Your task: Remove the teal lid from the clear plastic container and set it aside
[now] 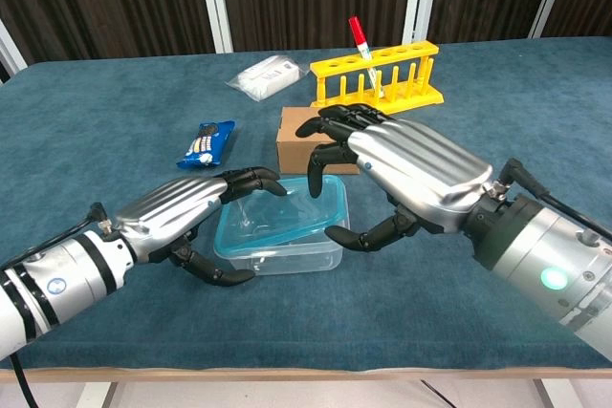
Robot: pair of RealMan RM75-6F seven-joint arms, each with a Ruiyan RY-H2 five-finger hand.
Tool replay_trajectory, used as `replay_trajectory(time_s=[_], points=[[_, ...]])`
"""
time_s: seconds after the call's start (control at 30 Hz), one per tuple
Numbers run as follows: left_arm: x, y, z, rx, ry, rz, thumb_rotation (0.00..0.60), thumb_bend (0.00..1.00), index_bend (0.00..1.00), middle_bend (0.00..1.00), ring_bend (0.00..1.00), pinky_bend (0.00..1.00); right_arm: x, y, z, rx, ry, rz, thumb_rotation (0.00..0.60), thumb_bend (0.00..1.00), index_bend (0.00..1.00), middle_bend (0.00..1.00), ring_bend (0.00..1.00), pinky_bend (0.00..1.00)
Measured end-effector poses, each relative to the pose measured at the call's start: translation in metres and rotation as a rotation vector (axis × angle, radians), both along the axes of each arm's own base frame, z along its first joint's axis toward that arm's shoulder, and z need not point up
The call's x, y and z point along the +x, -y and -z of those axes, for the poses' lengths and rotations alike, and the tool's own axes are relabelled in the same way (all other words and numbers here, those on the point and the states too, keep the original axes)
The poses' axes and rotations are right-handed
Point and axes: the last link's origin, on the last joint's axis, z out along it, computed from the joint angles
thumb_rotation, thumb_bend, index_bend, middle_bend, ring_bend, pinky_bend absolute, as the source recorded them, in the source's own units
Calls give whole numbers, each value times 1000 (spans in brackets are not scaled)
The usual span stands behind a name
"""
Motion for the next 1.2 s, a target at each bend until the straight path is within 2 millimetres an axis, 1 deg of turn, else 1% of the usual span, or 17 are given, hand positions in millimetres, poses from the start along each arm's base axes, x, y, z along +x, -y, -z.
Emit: replay_trajectory(time_s=[0.23,0.47,0.6,0.73,0.83,1.0,1.07,1.13,1.17,1.2], points=[[-1,-2,-2,4,6,-1,600,293,681,597,312,405,1,3,8,-13,-10,-27,600,252,471,122,0,0],[-3,-2,-3,-2,6,1,600,293,679,596,317,406,2,9,12,-21,-22,-22,600,252,510,123,0,0],[-3,-2,-4,-2,6,2,600,294,677,595,316,406,5,10,16,-15,-21,-23,600,252,530,125,0,0],[-2,-2,-4,0,12,3,600,294,653,577,316,405,8,7,19,-14,-30,-35,600,319,573,142,0,0],[-1,-2,-4,4,25,7,600,295,620,553,316,403,11,6,23,-17,-42,-43,600,367,624,160,0,0],[1,0,-4,4,43,15,600,295,556,491,300,375,13,6,29,-10,-55,-35,600,420,671,171,0,0],[2,0,-4,3,45,17,600,296,467,408,264,335,13,6,30,-10,-57,-38,600,442,700,183,3,0],[2,1,-4,1,51,18,600,296,375,328,217,300,13,5,31,-12,-61,-49,600,443,721,190,7,0],[3,2,-6,0,62,16,600,297,309,270,173,280,14,4,31,-13,-58,-54,600,443,732,194,9,0],[3,2,-7,-1,71,13,600,297,274,238,146,269,14,3,31,-15,-54,-59,600,444,740,199,13,0]])
